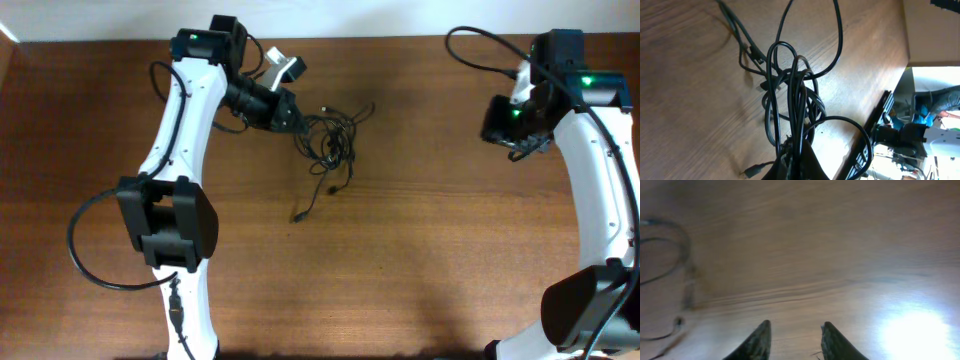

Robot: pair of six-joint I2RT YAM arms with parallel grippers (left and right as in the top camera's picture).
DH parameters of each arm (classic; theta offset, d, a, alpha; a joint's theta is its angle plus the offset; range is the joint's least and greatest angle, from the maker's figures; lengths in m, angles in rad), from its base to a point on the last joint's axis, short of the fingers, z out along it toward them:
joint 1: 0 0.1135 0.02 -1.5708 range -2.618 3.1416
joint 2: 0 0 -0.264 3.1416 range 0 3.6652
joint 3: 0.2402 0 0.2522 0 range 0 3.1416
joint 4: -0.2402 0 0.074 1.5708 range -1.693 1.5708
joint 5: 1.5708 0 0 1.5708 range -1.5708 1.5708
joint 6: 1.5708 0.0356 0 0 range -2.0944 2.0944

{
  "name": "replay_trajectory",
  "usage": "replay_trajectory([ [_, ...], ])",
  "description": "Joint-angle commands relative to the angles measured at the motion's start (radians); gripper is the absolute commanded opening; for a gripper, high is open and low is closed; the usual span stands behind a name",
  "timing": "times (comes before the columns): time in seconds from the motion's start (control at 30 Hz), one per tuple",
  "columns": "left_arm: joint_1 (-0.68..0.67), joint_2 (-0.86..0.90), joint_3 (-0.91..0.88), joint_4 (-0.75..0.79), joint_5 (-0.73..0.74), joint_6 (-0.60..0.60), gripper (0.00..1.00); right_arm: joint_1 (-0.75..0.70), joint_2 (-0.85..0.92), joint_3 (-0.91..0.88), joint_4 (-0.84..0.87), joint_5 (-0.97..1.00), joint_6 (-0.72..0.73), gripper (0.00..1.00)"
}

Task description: Untangle cables

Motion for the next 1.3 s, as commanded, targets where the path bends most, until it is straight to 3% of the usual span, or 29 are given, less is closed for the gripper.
replay_trajectory([
  [0.0,-0.087,-0.024,0.008,-0.029,-0.038,-0.003,0.18,0.013,0.005,-0.006,0.003,-0.174,-0.102,0.53],
  [0.07,-0.163,-0.024,0.006,-0.066,-0.157,-0.004,0.73,0.012,0.004,-0.006,0.006,-0.173,-0.102,0.61],
  [0.1,-0.226,-0.024,0.006,-0.087,-0.345,-0.060,1.00,0.012,0.004,-0.006,0.009,-0.172,-0.102,0.63],
  [0.17,-0.295,-0.025,0.006,-0.078,-0.703,-0.303,1.00,0.012,0.004,-0.006,0.011,-0.167,-0.101,0.70],
  [0.2,-0.296,-0.025,0.006,-0.053,-0.671,-0.303,1.00,0.012,0.005,-0.006,0.010,-0.166,-0.101,0.71],
  [0.23,-0.293,-0.025,0.006,-0.020,-0.629,-0.289,0.94,0.012,0.004,-0.006,0.010,-0.166,-0.101,0.72],
  [0.37,-0.294,-0.024,-0.005,0.061,-0.377,0.071,0.85,0.012,0.005,-0.006,0.003,-0.138,-0.101,0.77],
  [0.4,-0.294,-0.024,-0.016,0.069,-0.319,0.121,0.79,0.012,0.005,-0.006,-0.003,-0.118,-0.101,0.78],
  [0.43,-0.305,-0.024,-0.036,0.080,-0.243,0.130,0.66,0.012,0.005,-0.006,-0.009,-0.113,-0.101,0.78],
  [0.57,-0.424,-0.024,-0.165,0.157,-0.238,0.129,0.39,0.012,0.005,-0.006,-0.018,-0.113,-0.101,0.81],
  [0.6,-0.455,-0.024,-0.188,0.180,-0.260,0.129,0.36,0.012,0.005,-0.006,-0.018,-0.113,-0.100,0.81],
  [0.7,-0.546,-0.024,-0.218,0.249,-0.323,0.112,0.36,0.012,0.005,-0.006,-0.018,-0.113,-0.082,0.82],
  [0.8,-0.596,-0.018,-0.218,0.374,-0.536,-0.087,0.32,0.012,0.005,-0.006,-0.023,-0.113,-0.073,0.82],
  [0.87,-0.604,0.003,-0.218,0.418,-0.623,-0.158,0.40,0.012,0.005,-0.006,-0.026,-0.113,-0.070,0.82],
  [1.17,-0.603,0.197,-0.218,0.472,-0.696,-0.261,0.37,0.012,0.005,-0.006,-0.035,-0.113,-0.070,0.82],
  [1.2,-0.603,0.201,-0.218,0.470,-0.695,-0.262,0.34,0.012,0.005,-0.006,-0.035,-0.113,-0.071,0.83],
  [1.27,-0.603,0.200,-0.212,0.466,-0.695,-0.283,0.16,0.013,0.005,-0.006,-0.035,-0.113,-0.070,0.83],
])
